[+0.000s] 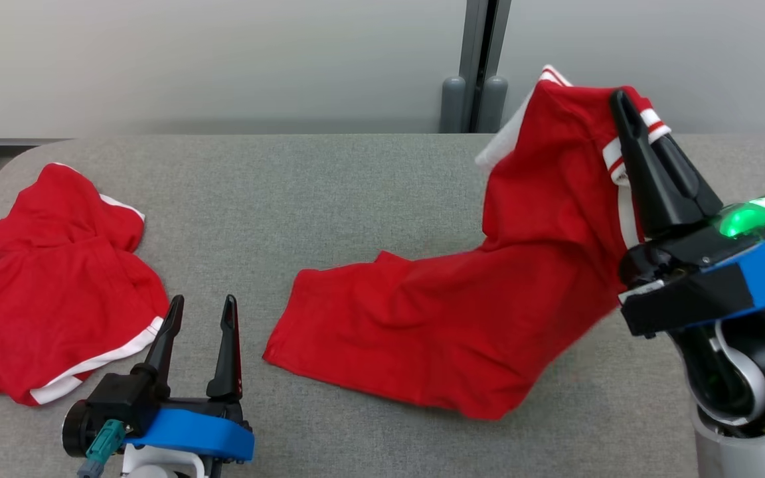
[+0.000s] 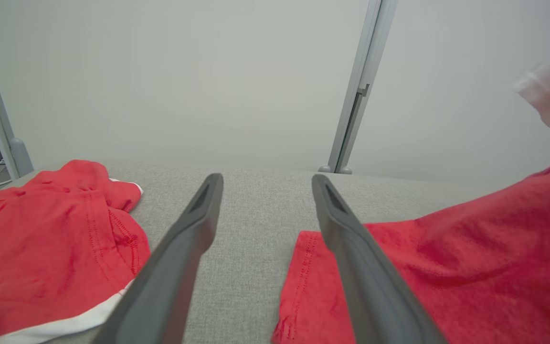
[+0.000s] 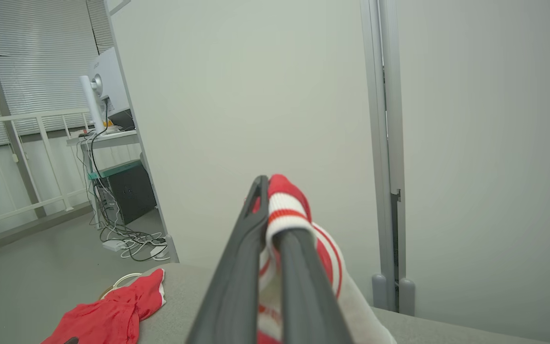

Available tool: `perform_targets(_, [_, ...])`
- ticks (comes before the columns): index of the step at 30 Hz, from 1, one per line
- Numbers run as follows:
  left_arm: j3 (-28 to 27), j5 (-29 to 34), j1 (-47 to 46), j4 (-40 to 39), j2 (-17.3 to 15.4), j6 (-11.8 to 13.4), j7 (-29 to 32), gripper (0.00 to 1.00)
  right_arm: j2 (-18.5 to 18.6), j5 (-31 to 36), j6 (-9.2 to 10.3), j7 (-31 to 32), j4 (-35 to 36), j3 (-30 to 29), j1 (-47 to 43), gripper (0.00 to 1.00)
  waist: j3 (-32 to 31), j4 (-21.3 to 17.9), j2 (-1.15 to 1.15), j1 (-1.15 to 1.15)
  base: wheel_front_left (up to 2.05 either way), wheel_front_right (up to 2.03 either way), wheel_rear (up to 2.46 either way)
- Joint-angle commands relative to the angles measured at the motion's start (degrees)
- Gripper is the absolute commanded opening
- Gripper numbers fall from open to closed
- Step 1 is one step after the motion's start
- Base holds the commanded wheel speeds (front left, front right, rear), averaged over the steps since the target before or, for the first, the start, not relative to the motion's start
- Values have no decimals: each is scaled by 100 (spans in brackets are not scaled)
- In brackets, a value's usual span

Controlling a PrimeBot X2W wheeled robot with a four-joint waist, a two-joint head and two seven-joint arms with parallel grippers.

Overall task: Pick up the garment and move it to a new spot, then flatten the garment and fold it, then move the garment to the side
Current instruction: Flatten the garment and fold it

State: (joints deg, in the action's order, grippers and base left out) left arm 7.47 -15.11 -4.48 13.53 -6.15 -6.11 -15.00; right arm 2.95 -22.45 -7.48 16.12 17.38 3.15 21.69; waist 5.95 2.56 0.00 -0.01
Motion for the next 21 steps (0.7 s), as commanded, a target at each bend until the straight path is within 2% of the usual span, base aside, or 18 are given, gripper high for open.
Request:
perform_targets(1, [-21, 0, -74, -23, -5, -3, -27, 100, -8, -45, -3, 46, 134, -43, -93, 0, 46, -4, 0, 1, 0, 0, 0])
perform_targets(4, [-22, 7, -143, -46, 5, -14, -27, 100, -6, -87, -3, 133, 162, -218, -25, 0, 153, 10, 0, 1, 0, 0, 0])
perform_targets(7, [-19, 22, -219, -60, 8, -25, -27, 100, -6, -30, -3, 111, -265, -447, 326, 0, 270, 44, 0, 1, 0, 0, 0])
perform_targets(11, [50, 45, -391, -69, 41, -50, -27, 100, -8, 338, -4, -14, -1528, -815, 1038, 0, 462, 189, 0, 1, 0, 0, 0])
perform_targets(16, [201, 72, -629, -32, 83, -85, -27, 100, -10, 913, -3, -520, -3208, -1110, 2025, 0, 711, 510, 0, 1, 0, 0, 0])
perform_targets(21, [366, 72, -817, -5, 144, -105, -27, 100, 33, 1471, -3, -1073, -4502, -1246, 2800, 0, 957, 875, 0, 1, 0, 0, 0])
